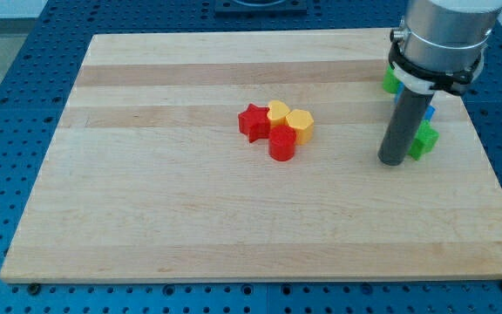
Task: Slide the green star to the right side
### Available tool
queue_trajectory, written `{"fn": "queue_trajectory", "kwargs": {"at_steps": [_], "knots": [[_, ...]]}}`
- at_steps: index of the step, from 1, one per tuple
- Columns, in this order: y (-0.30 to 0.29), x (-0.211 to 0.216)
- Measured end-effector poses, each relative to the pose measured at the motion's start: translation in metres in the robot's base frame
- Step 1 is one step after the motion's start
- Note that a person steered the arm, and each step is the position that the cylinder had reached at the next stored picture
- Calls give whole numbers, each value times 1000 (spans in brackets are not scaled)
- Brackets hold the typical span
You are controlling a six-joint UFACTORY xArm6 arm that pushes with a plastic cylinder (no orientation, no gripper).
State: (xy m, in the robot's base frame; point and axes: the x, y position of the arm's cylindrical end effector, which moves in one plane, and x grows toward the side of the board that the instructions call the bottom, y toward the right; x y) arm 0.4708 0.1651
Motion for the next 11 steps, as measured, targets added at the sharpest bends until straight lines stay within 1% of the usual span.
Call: {"fn": "queue_trajectory", "kwargs": {"at_steps": [1, 2, 3, 4, 6, 9, 11], "knots": [[-26, -1], [-40, -9], [-37, -23], [-22, -25], [-5, -25], [-1, -13], [19, -13]]}}
